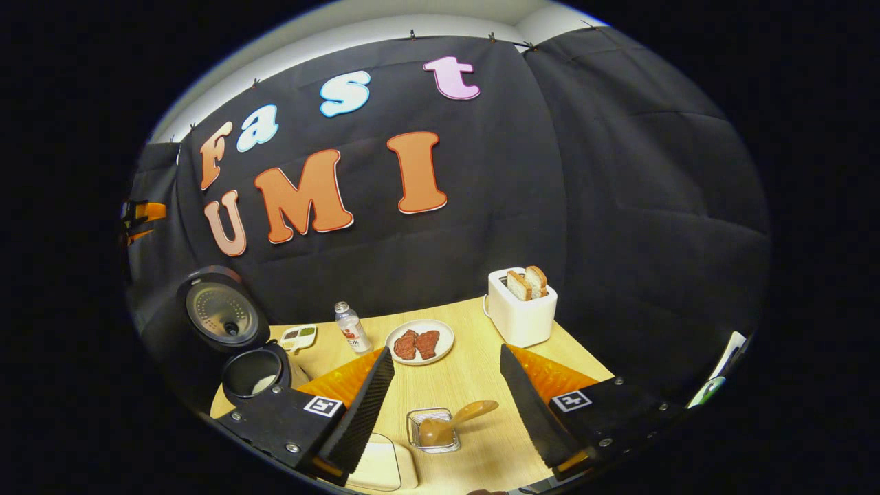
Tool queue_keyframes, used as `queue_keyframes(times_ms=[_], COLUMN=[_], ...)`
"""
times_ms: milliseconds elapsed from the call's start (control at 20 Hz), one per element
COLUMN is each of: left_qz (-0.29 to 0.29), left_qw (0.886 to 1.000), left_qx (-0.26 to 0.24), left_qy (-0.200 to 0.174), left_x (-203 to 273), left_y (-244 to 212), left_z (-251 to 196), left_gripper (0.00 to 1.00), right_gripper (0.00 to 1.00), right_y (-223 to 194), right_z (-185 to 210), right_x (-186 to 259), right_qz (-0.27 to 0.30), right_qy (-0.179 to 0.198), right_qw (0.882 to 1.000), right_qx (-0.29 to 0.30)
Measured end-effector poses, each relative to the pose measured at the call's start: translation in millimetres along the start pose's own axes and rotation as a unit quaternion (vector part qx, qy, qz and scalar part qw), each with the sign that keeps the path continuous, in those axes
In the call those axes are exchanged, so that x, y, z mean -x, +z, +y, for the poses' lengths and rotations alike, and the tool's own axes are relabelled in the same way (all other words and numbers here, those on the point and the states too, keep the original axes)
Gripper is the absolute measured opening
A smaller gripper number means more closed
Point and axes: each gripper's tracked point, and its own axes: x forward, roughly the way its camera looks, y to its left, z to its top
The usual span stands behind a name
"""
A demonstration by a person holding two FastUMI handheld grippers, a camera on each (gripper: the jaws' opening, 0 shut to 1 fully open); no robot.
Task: Close the left gripper, press the button to open the rice cooker; take a wooden spoon from the chopstick holder with the right hand, scoop a spoonful of rice and pour it into the rice cooker, then put the wooden spoon back into the chopstick holder.
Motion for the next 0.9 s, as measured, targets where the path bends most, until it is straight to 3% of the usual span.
queue_keyframes(times_ms=[200,500,750,900], left_qz=[0.038,0.087,0.137,0.141], left_qw=[0.999,0.996,0.99,0.99], left_qx=[0.003,0.012,-0.008,0.0], left_qy=[-0.012,0.009,0.013,0.008], left_x=[-49,-101,-108,-99], left_y=[-33,-87,-136,-139], left_z=[-7,14,13,6], left_gripper=[1.0,1.0,1.0,1.0], right_gripper=[0.95,0.95,0.95,0.95], right_y=[3,-2,-4,3], right_z=[2,-10,-11,-11], right_x=[7,10,14,20], right_qz=[-0.001,0.001,0.002,-0.004], right_qy=[0.01,-0.005,-0.008,-0.008], right_qw=[1.0,1.0,1.0,1.0], right_qx=[-0.015,-0.01,-0.005,0.002])
